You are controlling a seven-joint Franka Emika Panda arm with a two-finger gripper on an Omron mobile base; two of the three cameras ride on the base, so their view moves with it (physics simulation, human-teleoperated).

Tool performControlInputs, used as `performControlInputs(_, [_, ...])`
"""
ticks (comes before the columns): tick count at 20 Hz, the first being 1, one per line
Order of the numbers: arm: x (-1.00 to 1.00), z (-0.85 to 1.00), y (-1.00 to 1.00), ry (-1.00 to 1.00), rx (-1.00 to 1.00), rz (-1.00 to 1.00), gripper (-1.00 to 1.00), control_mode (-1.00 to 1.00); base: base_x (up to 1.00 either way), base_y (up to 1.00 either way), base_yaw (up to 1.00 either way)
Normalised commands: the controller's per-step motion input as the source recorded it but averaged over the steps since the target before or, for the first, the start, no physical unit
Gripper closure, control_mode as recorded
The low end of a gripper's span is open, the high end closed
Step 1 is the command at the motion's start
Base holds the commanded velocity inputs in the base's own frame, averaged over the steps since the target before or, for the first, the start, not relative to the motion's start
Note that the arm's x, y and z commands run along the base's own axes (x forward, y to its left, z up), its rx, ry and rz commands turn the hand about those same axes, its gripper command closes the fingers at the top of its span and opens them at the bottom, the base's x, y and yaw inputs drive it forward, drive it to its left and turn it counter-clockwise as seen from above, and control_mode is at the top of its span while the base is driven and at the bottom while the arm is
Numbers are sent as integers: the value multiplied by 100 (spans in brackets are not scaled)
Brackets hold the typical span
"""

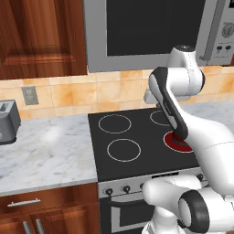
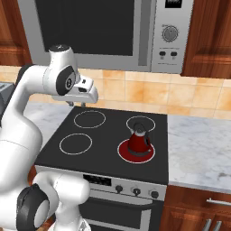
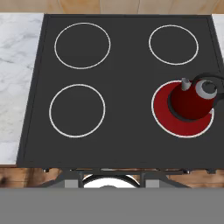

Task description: The kettle is done boiling. Turn off the stove, then wait for 300 timesteps before moving the kettle to the dining table.

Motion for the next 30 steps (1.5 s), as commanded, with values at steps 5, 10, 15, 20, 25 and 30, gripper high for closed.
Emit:
performControlInputs(5, [-6,0,0,-1,0,0,-100,-100,0,0,0])
performControlInputs(10, [-15,-3,-7,0,0,-2,-100,-100,0,0,0])
performControlInputs(15, [-25,-2,-19,-1,0,-4,-100,-100,0,0,0])
performControlInputs(20, [-25,0,-30,-4,3,-3,-100,-100,0,0,0])
performControlInputs(25, [-39,0,-40,-13,4,-6,-100,-100,0,0,0])
performControlInputs(30, [-26,-1,-33,-9,7,-13,-100,-100,0,0,0])
